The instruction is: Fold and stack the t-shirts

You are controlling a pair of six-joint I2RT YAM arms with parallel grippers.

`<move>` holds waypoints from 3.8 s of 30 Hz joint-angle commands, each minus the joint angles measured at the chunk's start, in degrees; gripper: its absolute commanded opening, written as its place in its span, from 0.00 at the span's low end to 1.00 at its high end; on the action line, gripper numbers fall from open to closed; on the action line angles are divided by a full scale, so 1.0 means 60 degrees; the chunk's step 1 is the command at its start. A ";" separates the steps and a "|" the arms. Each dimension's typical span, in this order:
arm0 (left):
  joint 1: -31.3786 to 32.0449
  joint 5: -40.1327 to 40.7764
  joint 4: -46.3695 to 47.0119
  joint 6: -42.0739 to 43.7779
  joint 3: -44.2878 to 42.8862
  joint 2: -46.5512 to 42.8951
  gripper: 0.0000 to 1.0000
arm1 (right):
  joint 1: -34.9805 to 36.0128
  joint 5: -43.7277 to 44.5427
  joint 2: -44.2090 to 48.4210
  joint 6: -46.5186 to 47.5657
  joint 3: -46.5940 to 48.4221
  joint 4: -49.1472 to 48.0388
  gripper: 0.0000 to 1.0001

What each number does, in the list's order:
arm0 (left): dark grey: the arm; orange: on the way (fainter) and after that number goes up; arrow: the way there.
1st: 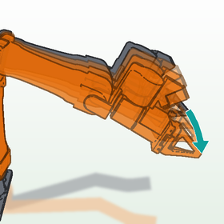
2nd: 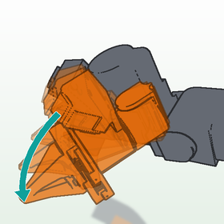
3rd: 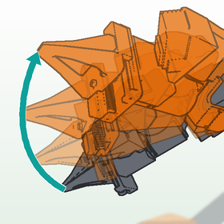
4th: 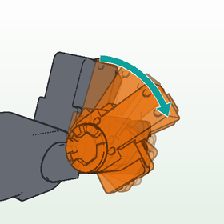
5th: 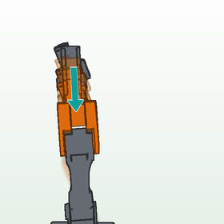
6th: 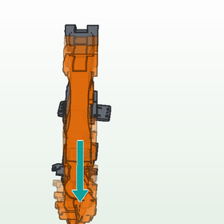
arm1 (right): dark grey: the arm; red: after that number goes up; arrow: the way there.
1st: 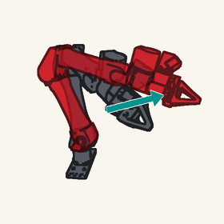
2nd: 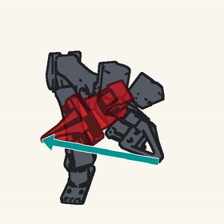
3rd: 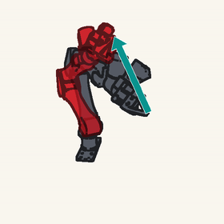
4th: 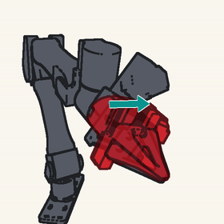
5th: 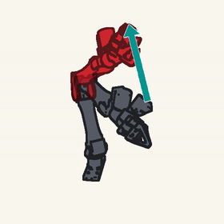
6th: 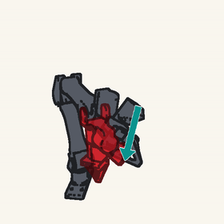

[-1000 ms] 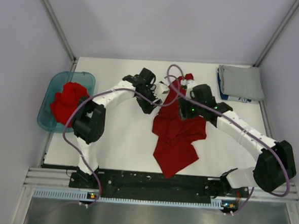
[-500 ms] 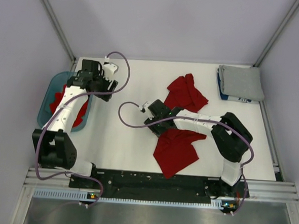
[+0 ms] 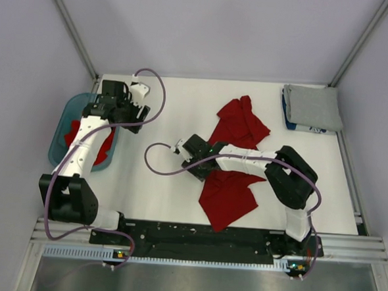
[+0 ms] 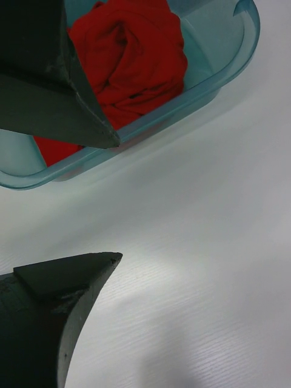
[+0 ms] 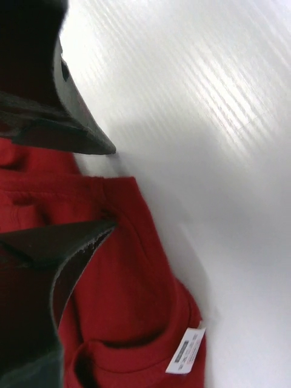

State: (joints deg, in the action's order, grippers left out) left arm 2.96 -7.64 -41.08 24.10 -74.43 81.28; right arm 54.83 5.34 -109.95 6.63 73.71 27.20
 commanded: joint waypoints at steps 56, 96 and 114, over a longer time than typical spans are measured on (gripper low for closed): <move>0.2888 -0.1261 -0.1341 0.1433 -0.2343 0.0765 0.72 | -0.7060 -0.4875 0.6140 -0.2908 -0.1593 -0.0828 0.00; 0.5382 0.1638 -0.0741 0.1375 -0.5978 0.2686 0.77 | -0.4553 -0.4436 0.4980 -0.1823 -0.1049 -0.0535 0.00; 0.1645 -0.0689 -0.0361 0.0715 -0.1722 0.0049 0.78 | -0.7288 -0.4611 0.6546 -0.2935 -0.2278 -0.0359 0.00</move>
State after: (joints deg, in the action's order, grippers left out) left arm 12.88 -7.53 -45.47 27.20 -94.63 84.36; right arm 19.27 -21.63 -78.24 -7.11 62.13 26.30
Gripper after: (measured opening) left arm 0.789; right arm 0.014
